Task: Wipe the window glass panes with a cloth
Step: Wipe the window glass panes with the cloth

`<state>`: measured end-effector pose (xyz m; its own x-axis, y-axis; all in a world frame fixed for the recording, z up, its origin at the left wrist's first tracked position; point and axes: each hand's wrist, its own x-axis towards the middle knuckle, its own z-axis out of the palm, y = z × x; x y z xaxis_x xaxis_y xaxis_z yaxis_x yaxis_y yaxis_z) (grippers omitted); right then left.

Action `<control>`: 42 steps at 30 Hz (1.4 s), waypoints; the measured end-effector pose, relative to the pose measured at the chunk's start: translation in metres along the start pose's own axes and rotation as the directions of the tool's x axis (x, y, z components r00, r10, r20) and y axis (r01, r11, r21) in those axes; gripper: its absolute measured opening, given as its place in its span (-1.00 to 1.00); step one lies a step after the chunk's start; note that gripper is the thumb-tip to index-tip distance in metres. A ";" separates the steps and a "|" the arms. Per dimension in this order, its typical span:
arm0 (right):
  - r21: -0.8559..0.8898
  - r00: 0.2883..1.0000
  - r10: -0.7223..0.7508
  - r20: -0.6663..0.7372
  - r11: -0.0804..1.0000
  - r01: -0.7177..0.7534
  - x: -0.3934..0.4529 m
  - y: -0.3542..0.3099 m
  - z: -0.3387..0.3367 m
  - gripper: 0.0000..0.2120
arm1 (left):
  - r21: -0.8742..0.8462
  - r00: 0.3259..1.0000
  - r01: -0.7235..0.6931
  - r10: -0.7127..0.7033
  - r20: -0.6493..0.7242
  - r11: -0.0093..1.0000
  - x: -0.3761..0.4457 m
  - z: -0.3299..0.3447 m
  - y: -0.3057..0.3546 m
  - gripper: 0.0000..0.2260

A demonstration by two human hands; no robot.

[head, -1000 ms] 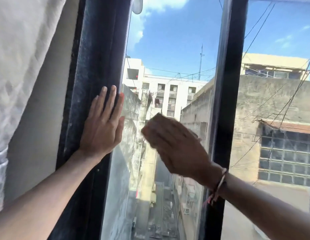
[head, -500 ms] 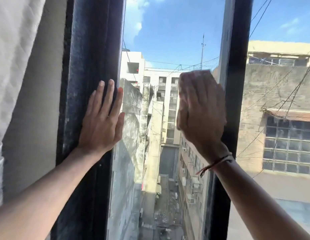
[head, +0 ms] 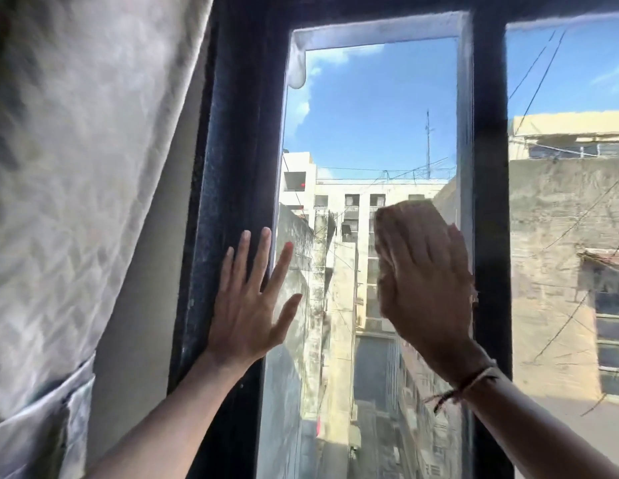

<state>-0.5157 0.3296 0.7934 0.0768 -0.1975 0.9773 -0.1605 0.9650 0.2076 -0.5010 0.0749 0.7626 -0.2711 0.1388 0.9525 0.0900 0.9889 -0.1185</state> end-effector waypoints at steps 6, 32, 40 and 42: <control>0.174 0.856 -0.498 0.138 0.863 0.474 -0.112 -0.029 -0.030 -0.51 | -0.017 0.995 0.054 -0.052 0.083 0.998 0.001 -0.016 0.001 -0.32; 0.108 0.813 -0.532 0.236 0.846 0.522 -0.113 0.221 -0.068 -0.48 | -0.084 0.941 -0.196 0.163 -0.297 0.977 0.094 0.013 0.245 -0.45; 0.031 0.983 0.179 -0.033 0.984 -0.178 -0.020 0.256 -0.070 -0.58 | -0.085 0.934 -0.202 0.165 -0.316 0.976 0.081 0.023 0.235 -0.45; 0.093 0.975 -0.198 0.103 0.978 0.189 -0.067 0.216 -0.061 -0.47 | -0.072 0.929 -0.199 0.165 -0.332 0.977 0.084 0.023 0.233 -0.45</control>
<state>-0.4952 0.5620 0.7703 0.0054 -0.4013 0.9159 -0.2338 0.8901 0.3913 -0.5252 0.3184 0.8085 0.0810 0.2744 0.9582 0.2109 0.9349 -0.2856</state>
